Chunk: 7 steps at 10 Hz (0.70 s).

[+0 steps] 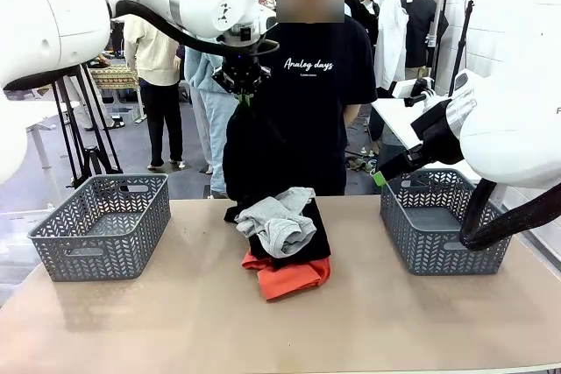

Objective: Sort the tops and bottoms.
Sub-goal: Lift clothes from the center of the table with your left hand.

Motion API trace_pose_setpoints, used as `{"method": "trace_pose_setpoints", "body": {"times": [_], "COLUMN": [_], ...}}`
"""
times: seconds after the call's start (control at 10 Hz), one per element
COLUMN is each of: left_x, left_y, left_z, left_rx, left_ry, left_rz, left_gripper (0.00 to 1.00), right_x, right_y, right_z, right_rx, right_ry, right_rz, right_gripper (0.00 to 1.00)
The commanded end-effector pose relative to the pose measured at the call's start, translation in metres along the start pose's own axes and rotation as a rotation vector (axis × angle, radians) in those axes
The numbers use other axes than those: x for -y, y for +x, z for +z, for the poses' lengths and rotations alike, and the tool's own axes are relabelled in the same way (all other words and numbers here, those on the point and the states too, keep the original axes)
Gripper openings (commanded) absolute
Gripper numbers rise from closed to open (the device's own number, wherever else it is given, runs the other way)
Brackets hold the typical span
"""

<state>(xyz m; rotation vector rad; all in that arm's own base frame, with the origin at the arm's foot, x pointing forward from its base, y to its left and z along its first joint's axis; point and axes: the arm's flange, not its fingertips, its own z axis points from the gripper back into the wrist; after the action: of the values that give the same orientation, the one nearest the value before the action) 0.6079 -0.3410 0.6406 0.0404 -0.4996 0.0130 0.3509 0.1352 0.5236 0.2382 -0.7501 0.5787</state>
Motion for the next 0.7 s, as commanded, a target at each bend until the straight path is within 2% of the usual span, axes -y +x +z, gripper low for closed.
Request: {"method": "trace_pose_setpoints", "body": {"times": [0.0,0.1,0.3,0.6], "left_x": [-0.013,-0.023,-0.035,-0.037], "left_y": [0.014,0.028,0.047,0.052], "left_z": [0.019,0.042,0.091,0.127], "left_rx": [0.029,-0.029,0.074,0.13], "left_ry": [0.029,0.071,0.086,0.009], "left_rz": [0.004,-0.001,-0.032,-0.052], "left_gripper": [0.0,0.0,0.0,0.0], "right_x": [0.002,0.002,0.002,0.002], "right_y": [0.0,0.0,0.0,0.0], "right_z": [-0.002,-0.002,-0.002,-0.002], "right_rx": [0.008,0.008,0.008,0.008], "right_ry": [0.004,0.004,0.004,0.004], "right_rz": [0.003,0.003,0.003,0.003], "right_gripper": [1.0,1.0,1.0,1.0]}}
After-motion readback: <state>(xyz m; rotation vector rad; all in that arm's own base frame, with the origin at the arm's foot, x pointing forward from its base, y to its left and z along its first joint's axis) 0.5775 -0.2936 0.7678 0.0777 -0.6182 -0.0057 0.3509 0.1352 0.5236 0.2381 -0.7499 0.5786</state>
